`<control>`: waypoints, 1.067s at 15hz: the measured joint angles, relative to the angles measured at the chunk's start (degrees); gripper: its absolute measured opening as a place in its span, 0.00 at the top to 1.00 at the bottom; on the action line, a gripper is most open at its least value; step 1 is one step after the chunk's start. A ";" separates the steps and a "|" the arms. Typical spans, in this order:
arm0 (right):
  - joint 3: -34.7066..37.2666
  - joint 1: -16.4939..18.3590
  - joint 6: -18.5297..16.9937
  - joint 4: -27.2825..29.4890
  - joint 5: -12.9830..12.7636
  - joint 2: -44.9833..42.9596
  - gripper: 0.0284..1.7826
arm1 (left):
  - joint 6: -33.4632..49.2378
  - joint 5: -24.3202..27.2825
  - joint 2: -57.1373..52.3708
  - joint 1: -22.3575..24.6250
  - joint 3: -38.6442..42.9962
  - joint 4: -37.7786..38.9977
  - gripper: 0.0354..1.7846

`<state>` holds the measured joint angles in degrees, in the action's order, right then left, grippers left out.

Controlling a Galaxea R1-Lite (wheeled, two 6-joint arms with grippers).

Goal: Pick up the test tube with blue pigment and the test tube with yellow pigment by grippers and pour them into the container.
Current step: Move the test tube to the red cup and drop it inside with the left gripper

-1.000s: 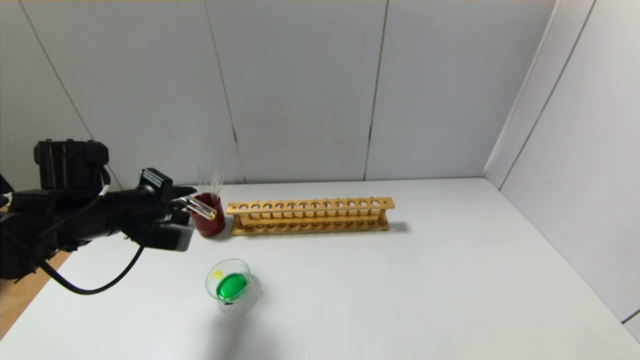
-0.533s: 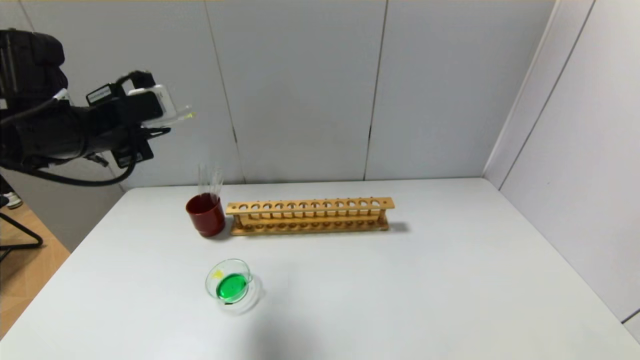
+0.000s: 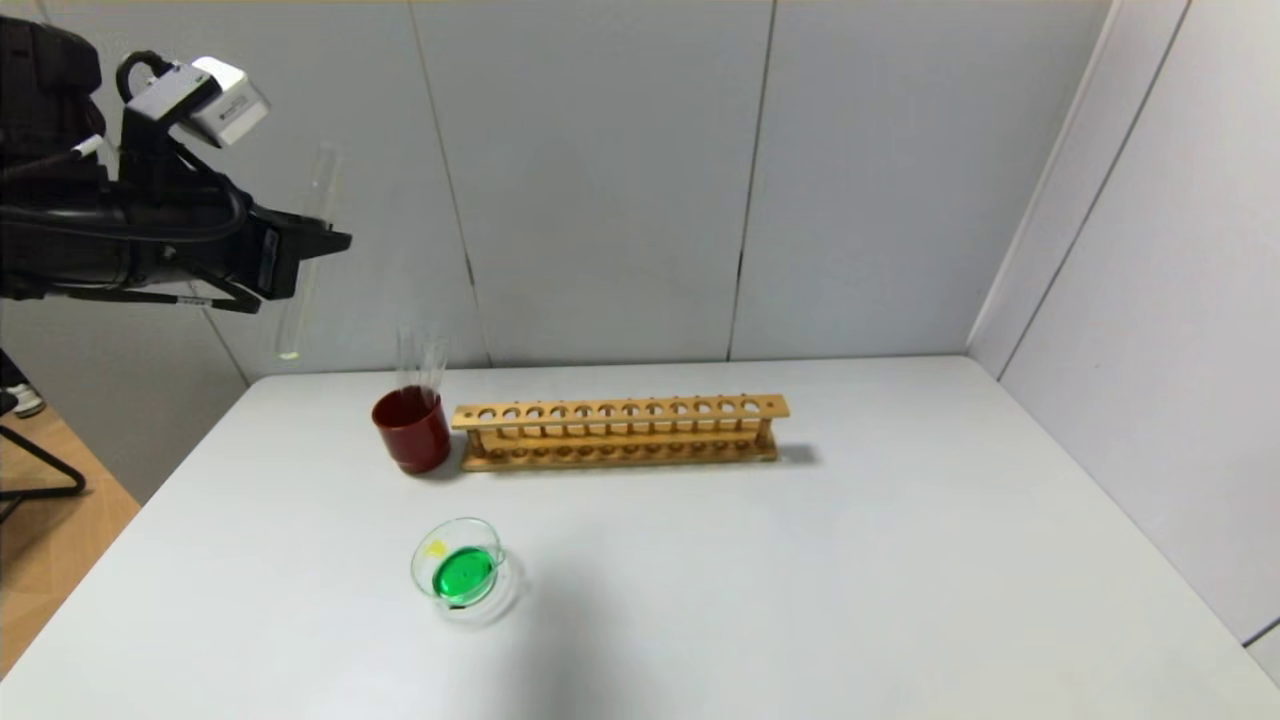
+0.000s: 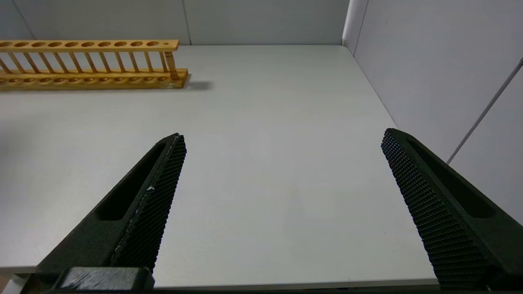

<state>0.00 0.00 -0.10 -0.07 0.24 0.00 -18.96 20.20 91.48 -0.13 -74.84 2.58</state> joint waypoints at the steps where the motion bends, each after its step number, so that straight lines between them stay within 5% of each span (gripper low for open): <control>1: 0.00 0.00 0.00 0.00 0.00 0.00 0.02 | 1.66 1.76 0.52 0.76 1.52 4.00 0.84; 8: 0.00 0.00 0.00 0.00 0.00 0.00 0.02 | 11.76 3.97 10.81 3.96 14.29 36.05 0.84; 16: 0.00 0.00 0.00 0.00 0.00 0.00 0.02 | 15.87 3.94 19.05 4.10 16.15 44.96 0.84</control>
<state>0.00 0.00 -0.10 -0.07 0.24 0.00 -3.08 24.14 110.53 3.96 -58.69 47.54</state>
